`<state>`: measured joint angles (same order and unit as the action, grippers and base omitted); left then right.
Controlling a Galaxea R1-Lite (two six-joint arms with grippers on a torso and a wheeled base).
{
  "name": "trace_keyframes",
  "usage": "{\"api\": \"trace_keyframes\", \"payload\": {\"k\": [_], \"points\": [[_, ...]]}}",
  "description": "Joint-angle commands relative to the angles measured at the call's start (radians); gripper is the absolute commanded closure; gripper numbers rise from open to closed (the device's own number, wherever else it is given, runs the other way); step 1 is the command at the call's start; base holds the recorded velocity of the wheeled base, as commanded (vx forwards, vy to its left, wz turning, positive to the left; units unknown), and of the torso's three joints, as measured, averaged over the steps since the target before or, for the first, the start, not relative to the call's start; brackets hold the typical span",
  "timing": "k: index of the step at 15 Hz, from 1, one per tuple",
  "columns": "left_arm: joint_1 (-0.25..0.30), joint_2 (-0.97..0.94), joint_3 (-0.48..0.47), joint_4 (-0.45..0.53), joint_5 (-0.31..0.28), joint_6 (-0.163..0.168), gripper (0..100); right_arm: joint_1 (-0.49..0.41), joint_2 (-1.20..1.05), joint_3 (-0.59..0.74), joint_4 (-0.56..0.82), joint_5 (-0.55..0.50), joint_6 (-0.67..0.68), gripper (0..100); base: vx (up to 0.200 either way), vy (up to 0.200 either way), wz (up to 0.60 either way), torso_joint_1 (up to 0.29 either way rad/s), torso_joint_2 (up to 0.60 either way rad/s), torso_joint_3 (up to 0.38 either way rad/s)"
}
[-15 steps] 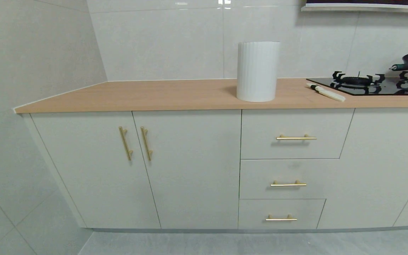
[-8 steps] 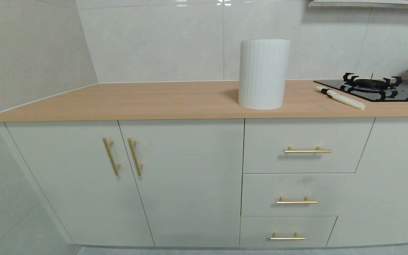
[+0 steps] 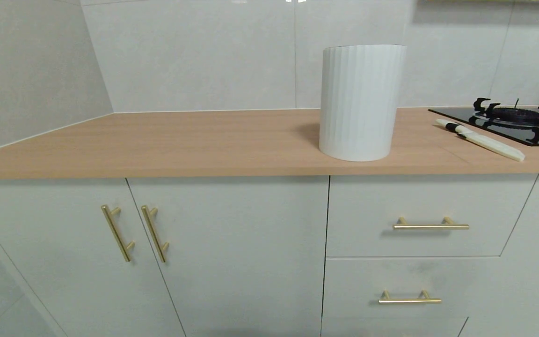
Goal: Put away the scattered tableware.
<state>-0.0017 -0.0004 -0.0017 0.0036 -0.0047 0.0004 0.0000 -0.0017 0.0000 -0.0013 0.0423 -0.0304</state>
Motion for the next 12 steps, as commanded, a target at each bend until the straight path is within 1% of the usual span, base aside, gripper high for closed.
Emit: {"api": "trace_keyframes", "payload": {"k": [1, 10, 12], "points": [[0.000, 0.000, 0.000, -0.001, 0.000, 0.000, 0, 0.000, 0.002, 0.000, 0.000, 0.001, 0.000, 0, 0.000, 0.000, 0.00, 0.000, 0.00, 0.000], [0.000, 0.000, 0.000, -0.001, 0.000, 0.001, 0, 0.000, 0.002, 0.000, 0.000, 0.001, 0.000, 0, 0.000, 0.000, 0.00, 0.000, 0.00, 0.000], [0.000, 0.000, 0.000, 0.001, 0.000, 0.003, 0, 0.000, 0.002, 0.000, 0.000, 0.001, 0.000, 0, 0.000, -0.200, 0.00, 0.005, 0.00, -0.002]]}}
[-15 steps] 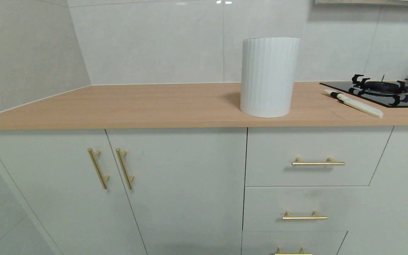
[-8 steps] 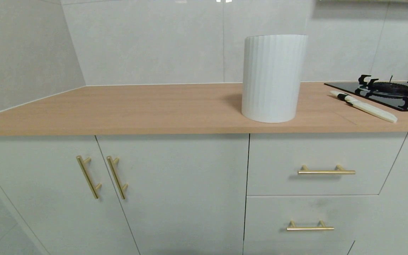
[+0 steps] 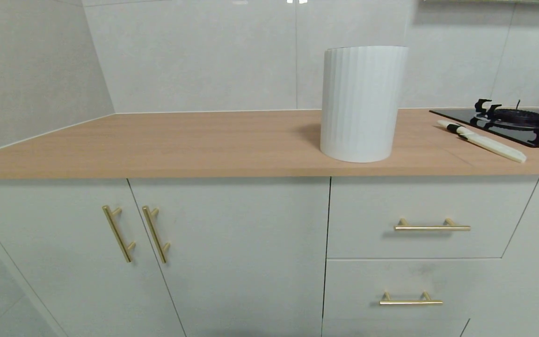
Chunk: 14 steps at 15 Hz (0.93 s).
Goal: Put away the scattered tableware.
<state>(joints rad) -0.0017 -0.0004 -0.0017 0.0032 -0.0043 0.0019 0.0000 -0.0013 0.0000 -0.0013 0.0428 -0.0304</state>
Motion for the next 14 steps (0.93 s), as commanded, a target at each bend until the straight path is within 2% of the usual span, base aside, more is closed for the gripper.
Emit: {"api": "trace_keyframes", "payload": {"k": [1, 7, 13, 14], "points": [[0.000, 0.000, 0.000, 0.000, 0.000, 0.000, 0, 0.000, 0.001, 0.000, 0.000, 0.000, 0.000, 0, 0.000, -0.200, 0.00, -0.002, 0.00, 0.002], [0.000, 0.000, 0.000, 0.000, 0.000, -0.002, 0, 0.000, 0.001, 0.000, 0.000, 0.000, 0.000, 0, 0.000, -0.200, 0.00, 0.001, 0.00, 0.002], [0.000, 0.000, 0.000, 0.001, 0.000, -0.002, 0, 0.000, 0.001, 0.000, 0.000, 0.000, -0.002, 0, 0.000, 0.000, 0.00, 0.000, 0.00, 0.000], [0.000, 0.000, 0.000, 0.000, 0.001, -0.002, 0, 0.000, 0.001, 0.000, 0.000, 0.000, -0.002, 0, 0.200, 0.000, 0.00, 0.002, 0.01, 0.002]]}}
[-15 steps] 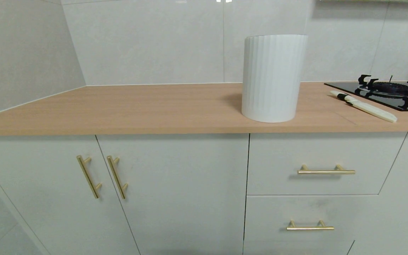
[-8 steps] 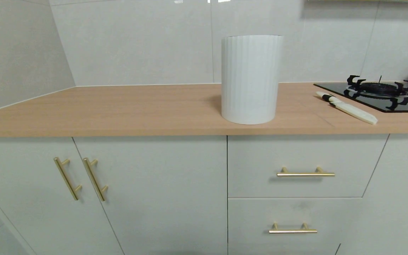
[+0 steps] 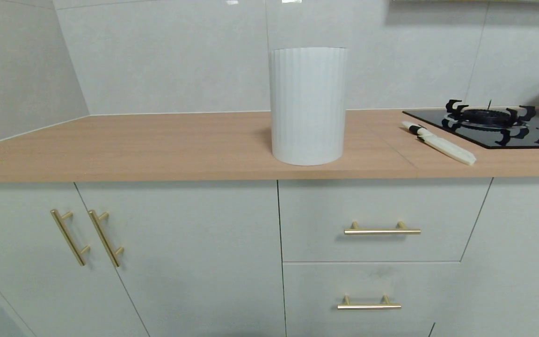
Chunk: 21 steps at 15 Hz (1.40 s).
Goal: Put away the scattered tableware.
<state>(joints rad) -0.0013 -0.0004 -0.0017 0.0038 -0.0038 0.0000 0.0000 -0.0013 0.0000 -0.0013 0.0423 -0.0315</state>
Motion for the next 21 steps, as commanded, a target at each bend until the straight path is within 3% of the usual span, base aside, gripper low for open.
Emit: {"api": "trace_keyframes", "payload": {"k": [1, 16, 21], "points": [[0.000, 0.000, 0.000, -0.001, 0.001, -0.002, 0, 0.000, 0.001, 0.000, 0.000, 0.001, 0.001, 0, 0.200, 0.000, 0.00, 0.002, 0.00, 0.007], [0.000, 0.000, 0.000, 0.001, 0.001, 0.000, 0, 0.000, 0.001, 0.000, 0.000, 0.004, -0.002, 0, 0.013, 0.000, 0.00, 0.000, 0.00, 0.001], [0.000, 0.000, 0.000, -0.001, 0.001, 0.000, 0, 0.000, 0.001, 0.000, 0.000, 0.004, -0.002, 0, 0.000, 0.000, 0.00, 0.067, -0.22, -0.214]]}}
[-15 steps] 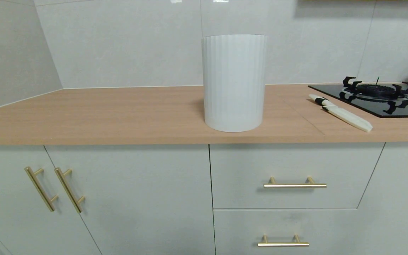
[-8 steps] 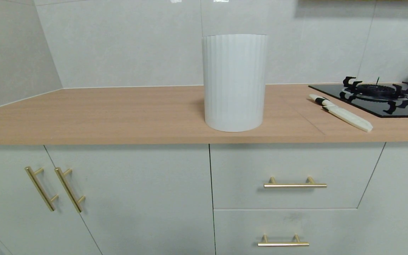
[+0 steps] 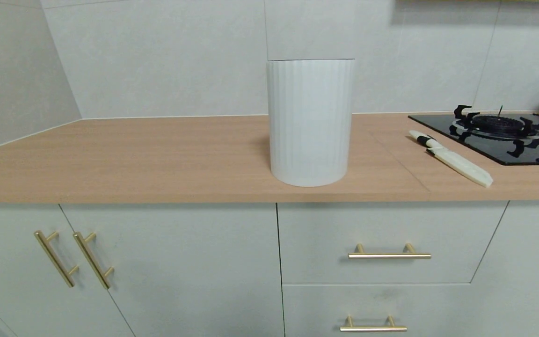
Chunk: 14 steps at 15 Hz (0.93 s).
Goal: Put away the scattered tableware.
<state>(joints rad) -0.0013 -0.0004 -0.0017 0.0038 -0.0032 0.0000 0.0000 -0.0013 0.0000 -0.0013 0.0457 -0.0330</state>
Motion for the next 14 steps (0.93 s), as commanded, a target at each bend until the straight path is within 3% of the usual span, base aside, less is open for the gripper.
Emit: {"api": "trace_keyframes", "payload": {"k": [1, 14], "points": [[0.000, 0.000, 0.000, 0.001, 0.000, 0.000, 0, 0.000, 0.001, 0.000, 0.000, 0.000, -0.001, 0, 0.000, 0.000, 0.00, 0.183, -0.59, -0.290], [0.000, 0.000, 0.000, -0.001, 0.000, 0.000, 0, 0.000, 0.001, 0.000, 0.000, 0.000, 0.001, 0, 0.000, 0.000, 0.00, 0.188, -0.49, -0.286]]}}
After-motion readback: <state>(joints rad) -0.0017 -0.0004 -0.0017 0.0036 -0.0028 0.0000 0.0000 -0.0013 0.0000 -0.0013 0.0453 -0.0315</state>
